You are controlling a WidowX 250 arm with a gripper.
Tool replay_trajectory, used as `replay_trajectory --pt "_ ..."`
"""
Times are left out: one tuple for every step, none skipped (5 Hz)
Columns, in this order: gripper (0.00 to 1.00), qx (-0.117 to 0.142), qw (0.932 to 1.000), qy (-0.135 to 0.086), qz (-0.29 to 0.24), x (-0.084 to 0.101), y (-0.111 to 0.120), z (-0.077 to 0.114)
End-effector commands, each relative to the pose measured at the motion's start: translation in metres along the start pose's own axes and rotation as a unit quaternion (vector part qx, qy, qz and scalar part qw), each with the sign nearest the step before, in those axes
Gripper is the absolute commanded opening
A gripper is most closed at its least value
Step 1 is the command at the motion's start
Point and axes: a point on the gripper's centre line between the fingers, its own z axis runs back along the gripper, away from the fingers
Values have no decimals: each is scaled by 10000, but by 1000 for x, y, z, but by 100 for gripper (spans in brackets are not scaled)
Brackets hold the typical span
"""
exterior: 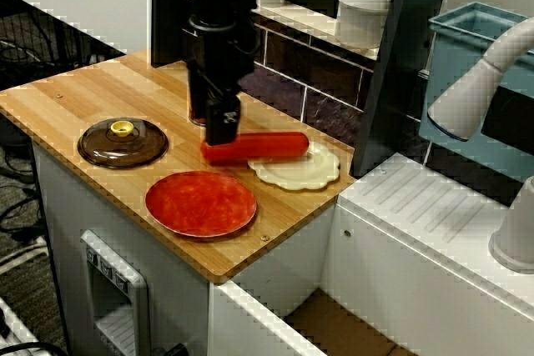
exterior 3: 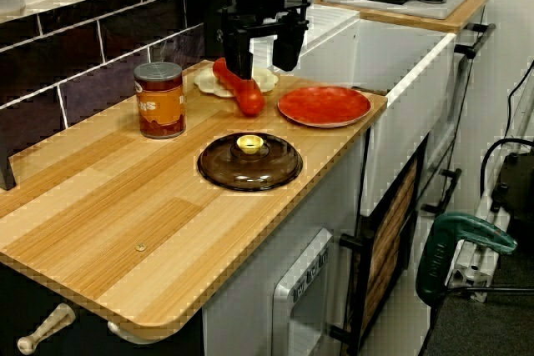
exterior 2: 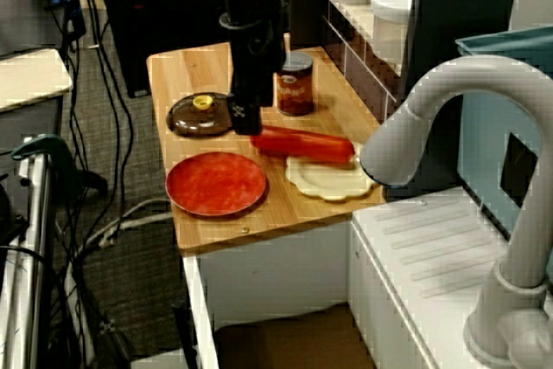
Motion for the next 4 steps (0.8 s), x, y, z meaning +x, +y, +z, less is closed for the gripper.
replay_trajectory --pt "100 130 9998 -149 -62 32 -3 8" --pt "100 88 9999 -124 -53 37 3 7" --pt "100 91 9999 -125 -61 39 8 6" --pt "100 107 9996 -158 -191 36 12 2"
